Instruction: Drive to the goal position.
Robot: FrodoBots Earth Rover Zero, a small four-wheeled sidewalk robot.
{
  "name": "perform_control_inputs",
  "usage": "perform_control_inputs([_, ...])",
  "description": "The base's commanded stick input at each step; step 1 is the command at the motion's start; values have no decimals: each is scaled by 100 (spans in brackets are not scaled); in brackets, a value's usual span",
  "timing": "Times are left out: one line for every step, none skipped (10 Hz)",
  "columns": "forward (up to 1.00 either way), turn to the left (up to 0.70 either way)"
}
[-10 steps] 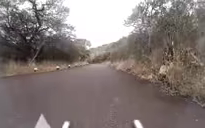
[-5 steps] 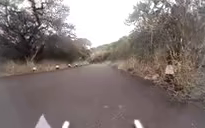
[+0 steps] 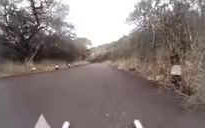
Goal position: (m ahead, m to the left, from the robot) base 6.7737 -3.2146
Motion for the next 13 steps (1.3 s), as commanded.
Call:
perform_control_inputs([50, 0])
perform_control_inputs([50, 0])
perform_control_inputs([50, -20])
perform_control_inputs([50, -45])
perform_control_inputs([50, -50])
perform_control_inputs([50, -50])
perform_control_inputs([50, -50])
perform_control_inputs([50, -47])
perform_control_inputs([50, -6])
perform_control_inputs([50, 0])
perform_control_inputs([50, 0])
perform_control_inputs([50, 0])
perform_control_inputs([50, 0])
